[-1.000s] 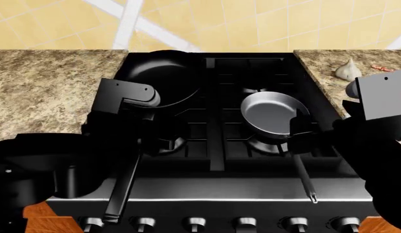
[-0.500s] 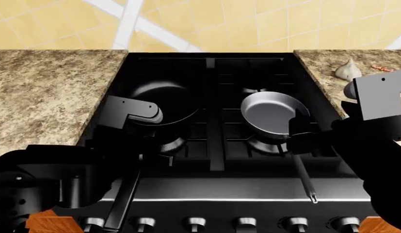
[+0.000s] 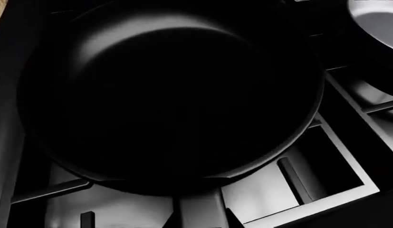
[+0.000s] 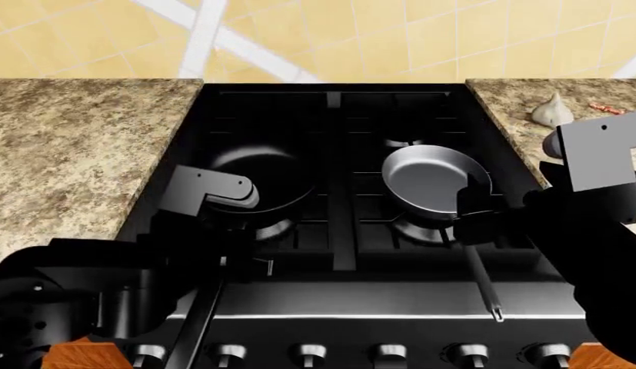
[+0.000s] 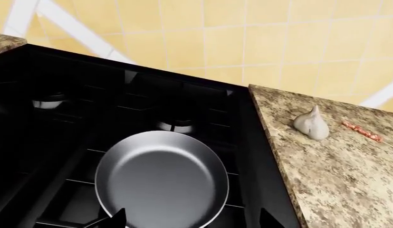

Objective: Place both pans onto different burners. Then place the garlic and the kebabs on different pans.

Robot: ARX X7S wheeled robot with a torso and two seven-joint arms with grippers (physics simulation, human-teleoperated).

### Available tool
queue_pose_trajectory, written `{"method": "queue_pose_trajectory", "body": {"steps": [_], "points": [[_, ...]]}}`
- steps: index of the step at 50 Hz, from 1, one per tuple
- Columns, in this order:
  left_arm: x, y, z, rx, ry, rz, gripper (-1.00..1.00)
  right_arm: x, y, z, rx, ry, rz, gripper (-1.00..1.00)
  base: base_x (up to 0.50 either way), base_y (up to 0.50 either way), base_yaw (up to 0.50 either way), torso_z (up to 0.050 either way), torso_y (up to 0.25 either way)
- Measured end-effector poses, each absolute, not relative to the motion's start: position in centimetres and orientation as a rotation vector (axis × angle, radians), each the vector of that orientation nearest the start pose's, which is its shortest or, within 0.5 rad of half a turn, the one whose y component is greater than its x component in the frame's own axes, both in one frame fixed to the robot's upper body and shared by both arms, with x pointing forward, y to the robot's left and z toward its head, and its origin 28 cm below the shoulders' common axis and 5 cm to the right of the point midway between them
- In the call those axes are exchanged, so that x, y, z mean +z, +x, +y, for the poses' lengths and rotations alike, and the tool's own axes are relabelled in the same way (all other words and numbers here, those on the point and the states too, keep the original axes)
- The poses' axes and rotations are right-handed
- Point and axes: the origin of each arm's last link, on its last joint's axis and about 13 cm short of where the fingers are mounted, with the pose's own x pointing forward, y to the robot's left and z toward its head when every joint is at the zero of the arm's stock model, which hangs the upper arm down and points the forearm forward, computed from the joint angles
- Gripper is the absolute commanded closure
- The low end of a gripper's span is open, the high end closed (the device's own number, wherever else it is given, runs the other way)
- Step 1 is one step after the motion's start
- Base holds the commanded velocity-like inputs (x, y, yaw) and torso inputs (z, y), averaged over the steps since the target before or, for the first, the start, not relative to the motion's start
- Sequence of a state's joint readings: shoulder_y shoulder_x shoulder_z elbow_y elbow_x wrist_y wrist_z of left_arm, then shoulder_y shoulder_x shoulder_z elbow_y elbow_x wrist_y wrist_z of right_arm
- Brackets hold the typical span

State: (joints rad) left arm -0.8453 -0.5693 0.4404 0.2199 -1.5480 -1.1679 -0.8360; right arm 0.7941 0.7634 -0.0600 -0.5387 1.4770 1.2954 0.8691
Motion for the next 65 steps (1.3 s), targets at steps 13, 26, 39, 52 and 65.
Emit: {"method": "queue_pose_trajectory", "body": {"steps": [13, 26, 39, 52, 65], "points": [[19.3, 25.6, 21.4, -0.276, 0.059, 0.583, 1.0, 24.5, 21.9, -16.2, 0.017, -0.199, 0.211, -1.0, 0.0, 0.0, 0.0, 0.001, 0.002], [19.6, 25.7, 21.5, -0.265, 0.053, 0.569, -1.0, 24.5, 21.9, -16.2, 0.017, -0.201, 0.211, -1.0, 0.0, 0.0, 0.0, 0.001, 0.001], [20.5, 25.4, 21.7, -0.248, 0.039, 0.509, -1.0, 24.6, 21.8, -16.1, 0.016, -0.204, 0.21, -1.0, 0.0, 0.0, 0.0, 0.0, 0.001], [22.0, 24.5, 22.1, -0.236, 0.008, 0.388, -1.0, 24.6, 21.7, -15.9, 0.018, -0.21, 0.211, -1.0, 0.0, 0.0, 0.0, 0.0, 0.0], [22.9, 23.4, 22.4, -0.237, -0.027, 0.288, -1.0, 24.6, 21.6, -15.5, 0.024, -0.214, 0.209, -1.0, 0.0, 0.0, 0.0, 0.0, 0.0]]}}
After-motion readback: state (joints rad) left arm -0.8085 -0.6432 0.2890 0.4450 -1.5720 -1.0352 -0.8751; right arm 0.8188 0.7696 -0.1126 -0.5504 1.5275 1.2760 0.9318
